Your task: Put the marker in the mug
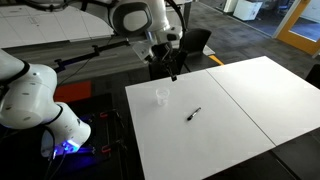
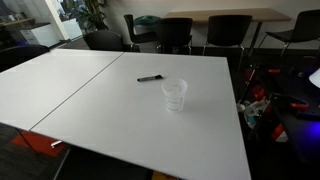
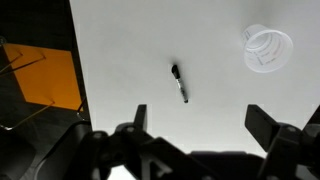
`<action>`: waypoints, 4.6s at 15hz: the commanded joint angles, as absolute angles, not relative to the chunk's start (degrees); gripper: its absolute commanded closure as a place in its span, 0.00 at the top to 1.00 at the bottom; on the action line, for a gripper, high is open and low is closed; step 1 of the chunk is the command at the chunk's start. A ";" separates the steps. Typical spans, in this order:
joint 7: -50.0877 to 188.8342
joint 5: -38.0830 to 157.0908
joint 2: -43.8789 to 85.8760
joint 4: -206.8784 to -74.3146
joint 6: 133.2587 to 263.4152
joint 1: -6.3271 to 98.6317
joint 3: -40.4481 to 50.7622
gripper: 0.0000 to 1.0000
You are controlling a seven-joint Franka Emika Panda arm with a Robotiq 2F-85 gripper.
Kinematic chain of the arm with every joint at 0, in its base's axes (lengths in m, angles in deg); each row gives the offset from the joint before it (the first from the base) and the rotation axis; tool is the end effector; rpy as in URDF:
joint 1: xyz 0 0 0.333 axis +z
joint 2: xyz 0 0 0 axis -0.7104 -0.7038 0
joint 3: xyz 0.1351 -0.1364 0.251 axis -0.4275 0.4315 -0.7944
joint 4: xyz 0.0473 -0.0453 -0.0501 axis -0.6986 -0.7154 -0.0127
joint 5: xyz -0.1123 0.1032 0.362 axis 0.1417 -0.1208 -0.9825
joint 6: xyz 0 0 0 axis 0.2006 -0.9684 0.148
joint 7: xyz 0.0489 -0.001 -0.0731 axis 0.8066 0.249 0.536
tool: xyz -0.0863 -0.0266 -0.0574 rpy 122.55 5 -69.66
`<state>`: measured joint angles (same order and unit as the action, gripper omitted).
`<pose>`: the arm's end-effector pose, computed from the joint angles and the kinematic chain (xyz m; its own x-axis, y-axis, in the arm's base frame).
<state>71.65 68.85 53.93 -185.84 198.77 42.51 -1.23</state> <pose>0.4715 -0.0050 0.4482 0.9672 0.1060 0.2307 0.0635 -0.9808 0.1843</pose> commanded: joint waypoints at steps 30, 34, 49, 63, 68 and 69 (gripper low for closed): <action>93.62 66.63 14.94 -156.92 204.11 41.47 0.92 1.00; 94.72 65.02 9.06 -153.61 206.34 40.01 -0.08 1.00; 96.44 64.89 -8.68 -139.41 204.39 39.68 -1.54 1.00; 99.19 64.14 -18.69 -125.51 196.18 38.31 -2.64 1.00; 100.47 63.95 -20.94 -123.09 194.20 37.66 -2.80 1.00; 100.70 63.96 -21.36 -122.73 194.16 37.58 -2.84 1.00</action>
